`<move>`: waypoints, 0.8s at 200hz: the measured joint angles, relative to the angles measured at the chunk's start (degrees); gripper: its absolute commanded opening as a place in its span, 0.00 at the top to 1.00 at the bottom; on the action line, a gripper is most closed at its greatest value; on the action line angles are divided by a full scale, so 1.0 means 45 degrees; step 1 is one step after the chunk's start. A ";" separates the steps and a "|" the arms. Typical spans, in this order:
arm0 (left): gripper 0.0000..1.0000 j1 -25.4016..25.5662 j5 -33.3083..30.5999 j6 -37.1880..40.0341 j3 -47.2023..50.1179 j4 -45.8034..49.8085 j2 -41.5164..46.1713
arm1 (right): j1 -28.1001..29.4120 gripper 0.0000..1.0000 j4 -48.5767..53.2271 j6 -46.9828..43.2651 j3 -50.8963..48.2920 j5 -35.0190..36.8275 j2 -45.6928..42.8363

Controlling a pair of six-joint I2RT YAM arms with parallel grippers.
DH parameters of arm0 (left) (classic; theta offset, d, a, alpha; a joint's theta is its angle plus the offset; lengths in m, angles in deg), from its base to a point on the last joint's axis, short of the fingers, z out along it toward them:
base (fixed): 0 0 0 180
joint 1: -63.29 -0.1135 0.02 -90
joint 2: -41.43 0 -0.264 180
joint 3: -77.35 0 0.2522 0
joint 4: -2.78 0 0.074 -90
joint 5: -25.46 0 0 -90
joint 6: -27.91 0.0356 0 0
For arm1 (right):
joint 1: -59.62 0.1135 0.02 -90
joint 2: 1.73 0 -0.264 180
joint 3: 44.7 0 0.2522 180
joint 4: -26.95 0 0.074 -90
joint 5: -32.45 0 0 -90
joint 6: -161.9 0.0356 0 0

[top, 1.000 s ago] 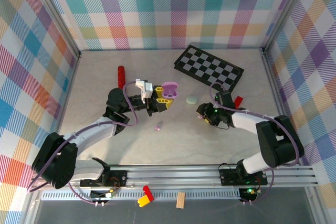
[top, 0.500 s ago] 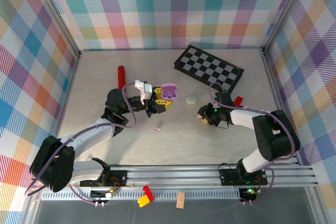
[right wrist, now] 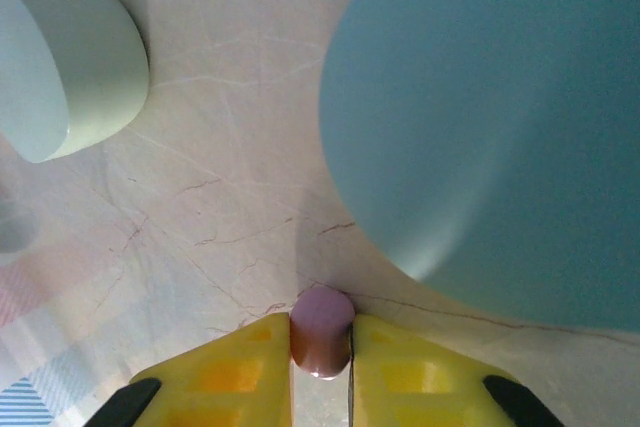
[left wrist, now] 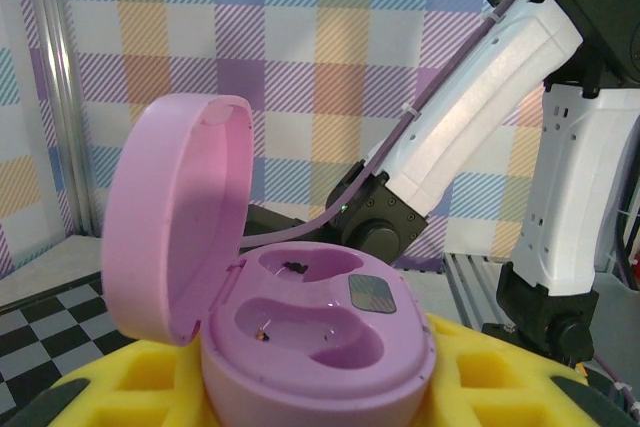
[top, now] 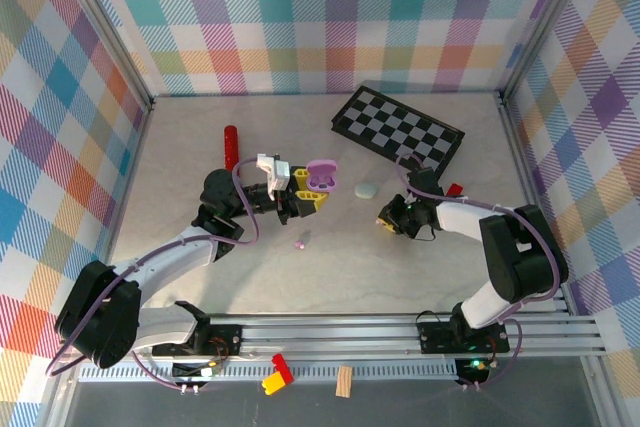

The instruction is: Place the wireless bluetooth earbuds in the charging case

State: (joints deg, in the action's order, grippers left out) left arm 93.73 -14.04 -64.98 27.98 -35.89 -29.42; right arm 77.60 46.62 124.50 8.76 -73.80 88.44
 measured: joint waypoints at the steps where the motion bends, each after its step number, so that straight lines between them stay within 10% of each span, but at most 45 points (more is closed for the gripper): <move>1: 0.63 0.0000 -0.0005 0.0005 0.0005 0.0000 0.0000 | 0.0005 0.81 0.0005 -0.0019 0.0005 0.0010 -0.0005; 160: 0.63 -0.0034 -0.0136 0.1229 0.0019 0.1098 -0.0675 | 0.3555 0.76 0.4303 -0.8636 0.3308 0.2574 -0.7456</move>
State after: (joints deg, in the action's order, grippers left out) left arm 93.58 -14.65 -59.45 28.06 -30.95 -32.46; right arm 93.60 65.99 85.64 23.65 -62.22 54.89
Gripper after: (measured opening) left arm 0.372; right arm 0.235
